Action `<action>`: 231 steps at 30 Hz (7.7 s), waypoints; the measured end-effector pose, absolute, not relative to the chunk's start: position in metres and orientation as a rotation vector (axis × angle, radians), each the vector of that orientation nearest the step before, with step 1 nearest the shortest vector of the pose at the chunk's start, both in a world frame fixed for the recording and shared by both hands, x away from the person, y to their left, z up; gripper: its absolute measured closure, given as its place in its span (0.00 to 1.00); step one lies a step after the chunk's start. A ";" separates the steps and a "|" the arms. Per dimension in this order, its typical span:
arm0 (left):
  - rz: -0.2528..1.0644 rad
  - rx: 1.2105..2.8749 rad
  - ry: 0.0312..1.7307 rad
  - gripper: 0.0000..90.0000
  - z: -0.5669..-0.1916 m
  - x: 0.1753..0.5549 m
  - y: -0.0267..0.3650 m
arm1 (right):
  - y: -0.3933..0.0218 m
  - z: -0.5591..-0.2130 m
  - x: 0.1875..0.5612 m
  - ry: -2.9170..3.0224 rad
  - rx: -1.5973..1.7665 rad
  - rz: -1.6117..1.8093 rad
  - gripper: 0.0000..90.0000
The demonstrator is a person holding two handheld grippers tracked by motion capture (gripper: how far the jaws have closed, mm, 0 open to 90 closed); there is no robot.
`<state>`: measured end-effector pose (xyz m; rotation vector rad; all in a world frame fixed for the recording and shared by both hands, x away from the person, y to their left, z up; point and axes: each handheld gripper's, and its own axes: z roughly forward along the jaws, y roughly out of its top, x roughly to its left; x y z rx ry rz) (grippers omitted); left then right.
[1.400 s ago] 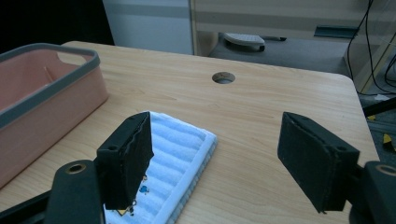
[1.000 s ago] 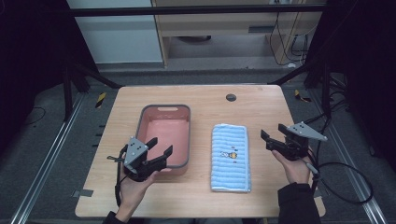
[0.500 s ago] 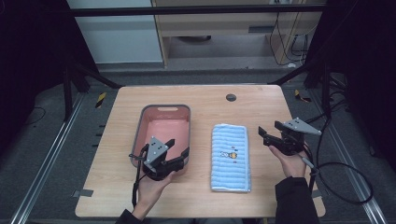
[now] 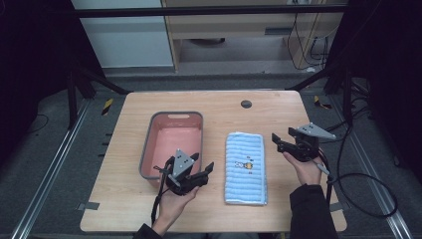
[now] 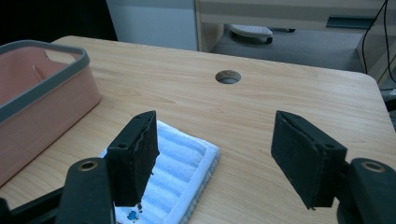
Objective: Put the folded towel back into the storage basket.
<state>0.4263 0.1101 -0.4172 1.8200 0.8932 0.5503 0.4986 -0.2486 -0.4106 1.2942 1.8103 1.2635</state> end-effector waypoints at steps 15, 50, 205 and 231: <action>0.510 1.879 0.851 0.47 -0.431 0.425 0.078 | -0.240 -0.429 0.520 1.871 1.325 1.229 0.37; 0.442 1.961 0.946 0.55 -0.481 0.429 0.052 | -0.218 -0.470 0.558 2.024 1.356 1.102 0.42; 0.540 1.756 0.921 0.94 -0.365 0.414 0.129 | -0.126 -0.325 0.542 1.913 1.069 1.355 0.88; 0.606 1.701 0.990 0.94 -0.355 0.415 0.187 | -0.062 -0.312 0.555 1.950 0.989 1.377 0.88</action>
